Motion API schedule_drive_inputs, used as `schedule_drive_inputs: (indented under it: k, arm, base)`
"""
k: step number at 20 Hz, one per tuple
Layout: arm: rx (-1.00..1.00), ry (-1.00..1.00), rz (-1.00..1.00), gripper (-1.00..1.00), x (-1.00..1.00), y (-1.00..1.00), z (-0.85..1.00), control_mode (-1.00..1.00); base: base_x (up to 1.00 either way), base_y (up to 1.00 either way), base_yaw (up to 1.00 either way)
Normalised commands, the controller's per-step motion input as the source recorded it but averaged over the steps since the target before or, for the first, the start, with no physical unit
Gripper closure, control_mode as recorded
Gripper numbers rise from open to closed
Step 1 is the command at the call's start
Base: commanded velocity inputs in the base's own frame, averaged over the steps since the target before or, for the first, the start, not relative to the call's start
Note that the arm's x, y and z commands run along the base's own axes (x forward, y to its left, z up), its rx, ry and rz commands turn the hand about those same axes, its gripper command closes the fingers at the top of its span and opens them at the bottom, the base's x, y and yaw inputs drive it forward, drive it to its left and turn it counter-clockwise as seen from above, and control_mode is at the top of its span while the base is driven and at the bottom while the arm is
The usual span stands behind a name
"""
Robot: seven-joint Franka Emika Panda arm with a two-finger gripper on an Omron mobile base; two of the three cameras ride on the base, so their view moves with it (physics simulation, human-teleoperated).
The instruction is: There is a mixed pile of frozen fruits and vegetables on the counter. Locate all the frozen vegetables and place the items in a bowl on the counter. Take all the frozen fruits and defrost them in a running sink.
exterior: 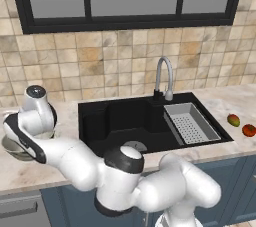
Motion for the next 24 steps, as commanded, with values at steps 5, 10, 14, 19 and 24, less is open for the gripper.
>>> schedule_drive_inputs:
  k: [5,10,14,19,24]
  arm:
    - [0.00,0.00,0.07,-1.00,-0.01,0.58,0.01,-1.00]
    - [0.01,-0.03,0.03,-1.00,-0.10,0.28,0.31,-1.00]
    - [0.04,-0.08,0.00,-1.00,-0.18,-0.01,0.75,-1.00]
    - [0.02,-0.06,0.00,-1.00,-0.47,-0.51,0.52,-1.00]
    - [0.00,-0.04,0.00,-1.00,-0.63,-1.00,0.01,-1.00]
  base:
    - [0.00,0.00,0.00]
    - [0.00,0.00,0.00]
    - [0.00,0.00,0.00]
    - [0.00,0.00,0.00]
    - [0.00,0.00,0.00]
